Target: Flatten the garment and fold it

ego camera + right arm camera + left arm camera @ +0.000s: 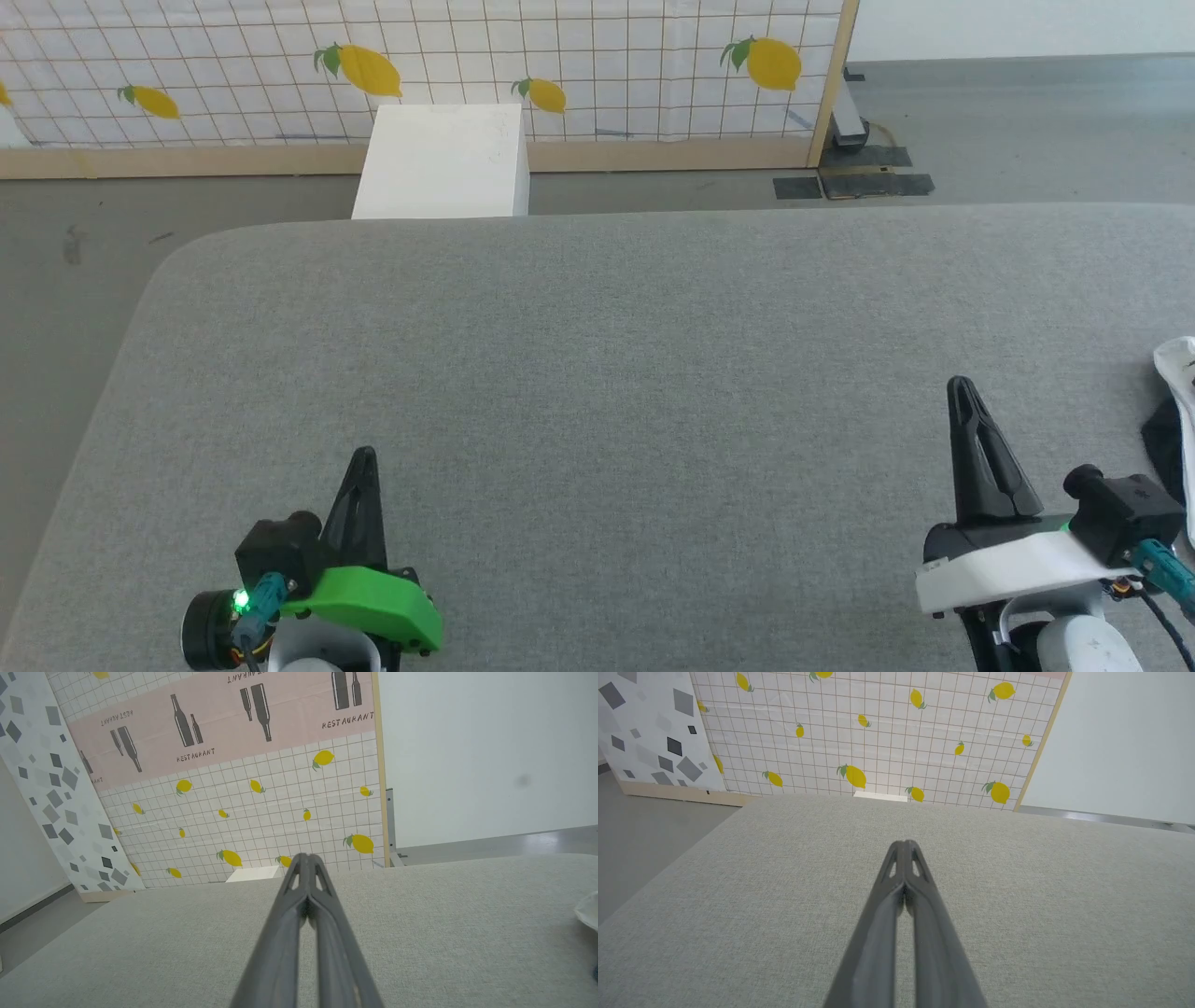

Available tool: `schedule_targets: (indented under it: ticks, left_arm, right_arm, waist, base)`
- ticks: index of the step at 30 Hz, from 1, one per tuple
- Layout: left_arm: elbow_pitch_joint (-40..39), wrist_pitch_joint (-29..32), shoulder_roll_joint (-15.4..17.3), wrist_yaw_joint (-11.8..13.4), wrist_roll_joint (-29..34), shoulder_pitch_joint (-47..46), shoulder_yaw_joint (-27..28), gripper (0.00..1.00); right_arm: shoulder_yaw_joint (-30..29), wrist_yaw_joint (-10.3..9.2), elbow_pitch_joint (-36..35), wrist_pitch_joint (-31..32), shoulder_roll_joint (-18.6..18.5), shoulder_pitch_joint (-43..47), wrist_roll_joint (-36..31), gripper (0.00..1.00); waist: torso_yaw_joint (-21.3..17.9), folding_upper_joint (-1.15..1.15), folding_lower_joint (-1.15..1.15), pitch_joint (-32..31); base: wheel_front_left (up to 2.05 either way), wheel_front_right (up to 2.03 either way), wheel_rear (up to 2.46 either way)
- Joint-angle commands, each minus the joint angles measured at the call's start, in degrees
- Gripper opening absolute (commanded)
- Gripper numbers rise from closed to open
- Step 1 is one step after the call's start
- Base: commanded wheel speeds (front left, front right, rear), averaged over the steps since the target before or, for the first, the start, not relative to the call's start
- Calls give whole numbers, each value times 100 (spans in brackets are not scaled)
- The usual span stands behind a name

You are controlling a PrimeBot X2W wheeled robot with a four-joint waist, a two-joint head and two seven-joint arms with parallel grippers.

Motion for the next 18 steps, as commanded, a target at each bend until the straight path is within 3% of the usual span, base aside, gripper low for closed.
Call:
schedule_targets:
  ticks: [1,18]
  left_arm:
    - [-31,25,-3,-4,33,5,12,0]
    - [-189,219,-17,-22,193,30,67,0]
  right_arm:
    - [1,0,-16,35,0,6,-38,0]
    - [8,-1,-94,232,1,34,-225,0]
  waist:
    - [1,0,0,-1]
    - [8,0,0,-10]
  base:
    - [0,0,0]
    - [0,0,0]
